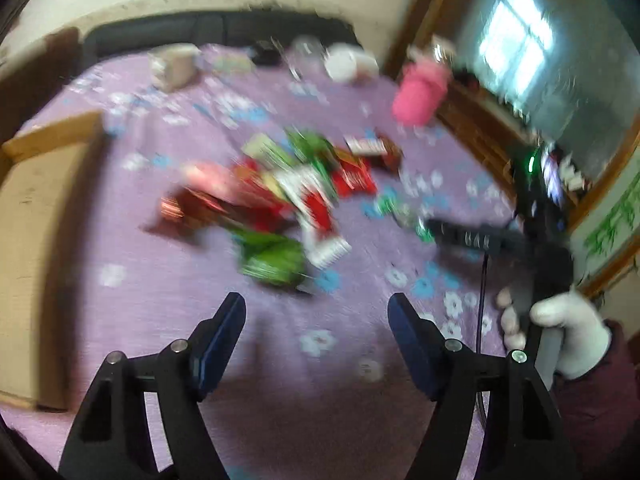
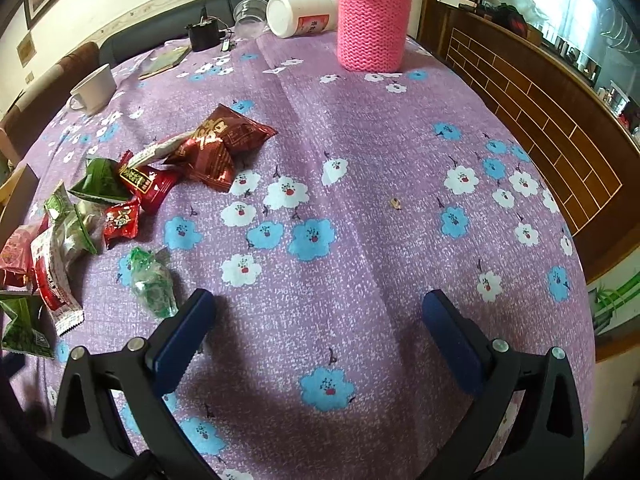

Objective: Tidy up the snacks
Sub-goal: 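Grasp the green snack bag with the right tool while the left tool grasps the red foil candy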

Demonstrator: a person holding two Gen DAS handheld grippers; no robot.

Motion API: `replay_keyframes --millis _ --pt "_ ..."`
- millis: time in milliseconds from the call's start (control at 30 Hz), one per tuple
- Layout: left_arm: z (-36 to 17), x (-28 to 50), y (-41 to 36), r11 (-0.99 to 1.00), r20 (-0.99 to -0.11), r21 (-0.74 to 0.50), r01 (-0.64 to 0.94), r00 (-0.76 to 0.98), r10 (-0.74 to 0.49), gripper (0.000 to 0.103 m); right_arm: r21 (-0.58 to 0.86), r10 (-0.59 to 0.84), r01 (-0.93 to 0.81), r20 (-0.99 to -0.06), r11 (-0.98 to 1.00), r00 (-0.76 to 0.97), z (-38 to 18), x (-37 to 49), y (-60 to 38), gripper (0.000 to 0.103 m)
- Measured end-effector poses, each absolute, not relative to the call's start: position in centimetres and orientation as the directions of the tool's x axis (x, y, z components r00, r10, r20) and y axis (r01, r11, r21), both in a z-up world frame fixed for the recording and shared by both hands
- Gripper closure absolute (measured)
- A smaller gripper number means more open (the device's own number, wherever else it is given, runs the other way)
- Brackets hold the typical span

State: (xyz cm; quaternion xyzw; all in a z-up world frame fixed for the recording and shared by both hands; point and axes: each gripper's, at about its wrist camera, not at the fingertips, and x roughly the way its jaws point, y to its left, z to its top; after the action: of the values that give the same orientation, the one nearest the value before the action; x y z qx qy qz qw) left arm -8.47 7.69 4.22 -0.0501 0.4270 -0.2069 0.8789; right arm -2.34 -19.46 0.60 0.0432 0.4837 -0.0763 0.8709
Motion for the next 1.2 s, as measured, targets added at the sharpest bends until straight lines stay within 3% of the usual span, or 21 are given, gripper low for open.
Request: replay_keyframes --millis 100,167,233,367,500,733,767,800,833,1100,1167,1200 --pt "5.1 -9.2 11.3 0.929 -0.723 -0.248 0.275 0.586 -0.366 0.029 0.000 -0.091 0.175 -0.854 0.985 0.512 0.7 -2.8 -19.6 0.001" --pt "5.6 -10.0 13.5 0.943 -0.705 -0.231 0.241 0.626 -0.333 0.030 -0.031 -0.127 0.184 -0.837 0.982 0.533 1.5 -3.7 -19.0 0.016" --pt "6.0 -10.8 15.6 0.948 -0.676 -0.236 0.215 0.664 -0.319 0.029 -0.046 -0.123 0.143 -0.789 0.989 0.602 3.1 -5.1 -17.5 0.021" --pt "6.6 -10.7 17.0 0.944 -0.642 -0.259 0.206 0.693 -0.328 0.029 0.061 0.087 -0.062 -0.745 0.996 0.661 5.7 -6.5 -13.1 0.021" --pt "6.7 -11.2 16.6 0.938 -0.633 -0.265 0.222 0.694 -0.343 0.030 0.202 0.325 -0.266 -0.737 0.943 0.593 5.8 -6.7 -7.8 0.037" --pt "7.1 -9.5 16.5 0.924 -0.653 -0.289 0.251 0.654 -0.382 0.030 0.176 0.379 -0.397 -0.766 0.901 0.519 3.4 -6.0 -1.5 0.040" --pt "7.0 -8.9 16.2 0.925 -0.666 -0.278 0.258 0.642 -0.380 0.030 0.168 0.371 -0.398 -0.773 0.902 0.515 2.9 -5.6 -1.0 0.043" --pt "6.8 -8.4 15.7 0.930 -0.679 -0.255 0.263 0.636 -0.367 0.030 0.172 0.371 -0.397 -0.781 0.901 0.502 2.2 -5.3 -0.8 0.062" --pt "6.7 -7.9 15.2 0.935 -0.690 -0.225 0.274 0.632 -0.351 0.030 0.193 0.383 -0.393 -0.781 0.899 0.493 2.1 -5.4 -0.9 0.065" --pt "4.7 -2.6 11.7 0.918 -0.767 -0.107 0.382 0.556 -0.321 0.030 0.319 0.461 -0.347 -0.740 0.882 0.490 1.7 -5.4 -3.9 0.065" --pt "3.9 -1.5 11.0 0.912 -0.788 -0.076 0.402 0.537 -0.302 0.034 0.350 0.482 -0.341 -0.730 0.872 0.485 1.6 -5.0 -4.3 0.065" --pt "3.5 -0.9 10.8 0.911 -0.801 -0.061 0.408 0.524 -0.289 0.043 0.359 0.489 -0.340 -0.726 0.869 0.483 1.5 -4.9 -4.4 0.065"
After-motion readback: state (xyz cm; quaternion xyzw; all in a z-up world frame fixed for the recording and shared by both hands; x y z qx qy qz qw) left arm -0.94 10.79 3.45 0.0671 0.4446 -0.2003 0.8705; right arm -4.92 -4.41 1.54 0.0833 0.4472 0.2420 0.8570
